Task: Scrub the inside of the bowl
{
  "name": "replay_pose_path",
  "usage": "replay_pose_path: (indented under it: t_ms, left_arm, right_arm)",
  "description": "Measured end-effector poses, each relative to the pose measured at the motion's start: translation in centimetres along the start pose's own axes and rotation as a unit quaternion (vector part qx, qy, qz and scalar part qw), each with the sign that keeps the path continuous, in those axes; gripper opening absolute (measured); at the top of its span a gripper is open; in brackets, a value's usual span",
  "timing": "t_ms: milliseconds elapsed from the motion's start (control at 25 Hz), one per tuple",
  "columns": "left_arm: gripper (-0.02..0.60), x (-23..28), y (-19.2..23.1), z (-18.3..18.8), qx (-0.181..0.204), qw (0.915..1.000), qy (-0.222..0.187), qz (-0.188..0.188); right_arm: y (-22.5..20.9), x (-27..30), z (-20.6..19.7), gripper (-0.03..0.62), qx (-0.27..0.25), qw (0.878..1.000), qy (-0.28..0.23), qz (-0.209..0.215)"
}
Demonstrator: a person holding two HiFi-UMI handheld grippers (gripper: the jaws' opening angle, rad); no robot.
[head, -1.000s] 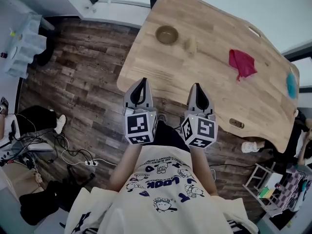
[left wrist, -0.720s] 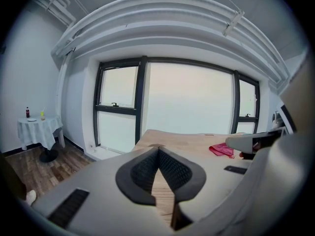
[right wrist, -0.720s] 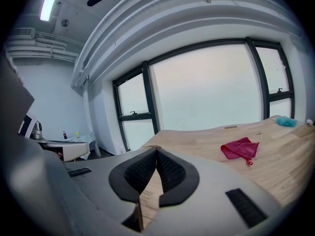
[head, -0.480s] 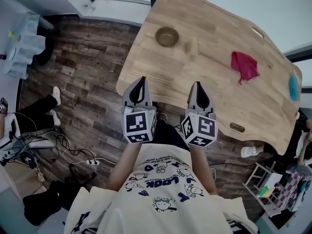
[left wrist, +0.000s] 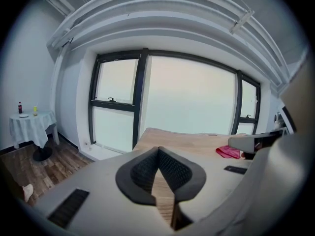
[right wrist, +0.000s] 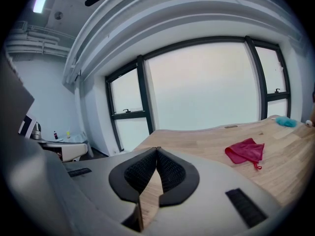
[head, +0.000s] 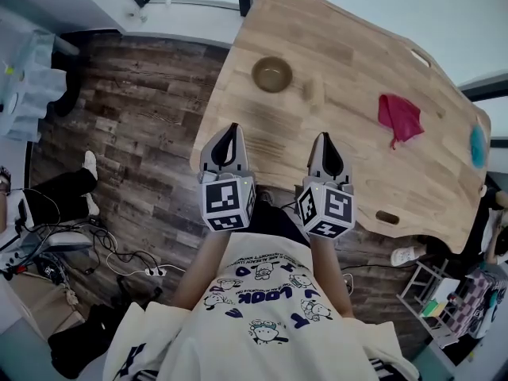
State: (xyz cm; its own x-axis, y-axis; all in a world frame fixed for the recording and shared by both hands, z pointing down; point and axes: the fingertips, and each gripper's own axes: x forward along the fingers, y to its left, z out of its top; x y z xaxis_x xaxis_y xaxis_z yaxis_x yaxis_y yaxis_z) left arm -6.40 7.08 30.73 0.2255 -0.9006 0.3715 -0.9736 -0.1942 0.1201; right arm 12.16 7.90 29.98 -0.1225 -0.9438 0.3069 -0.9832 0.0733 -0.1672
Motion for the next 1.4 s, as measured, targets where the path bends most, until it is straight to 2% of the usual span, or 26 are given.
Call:
replay_pose_path:
  t_ms: [400,640,840,1240,1400]
  left_arm:
    - [0.029,5.7,2.4,1.2,-0.004,0.9996,0.022,-0.018]
    - [0.029,9.1,3.8,0.7,-0.023,0.9982,0.044,-0.035]
    - [0.029,11.4,4.4,0.1,-0.023,0.9966,0.063,-0.047]
    - [0.029,13.9,3.9,-1.9,-0.022,0.9917,0.104,-0.073]
    - [0.029,14.4,3.5,-2.7,-0.023,0.9903,0.115,-0.075]
  right_arm:
    - [-0.3,5.5,0.4,-0.008,-0.003,0.999,0.020,-0.032]
    - [-1.0,8.7,-0.1,-0.008,-0.007,0.998,0.041,-0.050]
    - [-1.3,10.4,-1.1,-0.006,-0.006,0.996,0.062,-0.058]
    - [-2.2,12.1,-3.8,0.037,-0.013,0.992,0.103,-0.075]
    - [-3.4,12.7,-4.2,0.090,-0.021,0.990,0.112,-0.083]
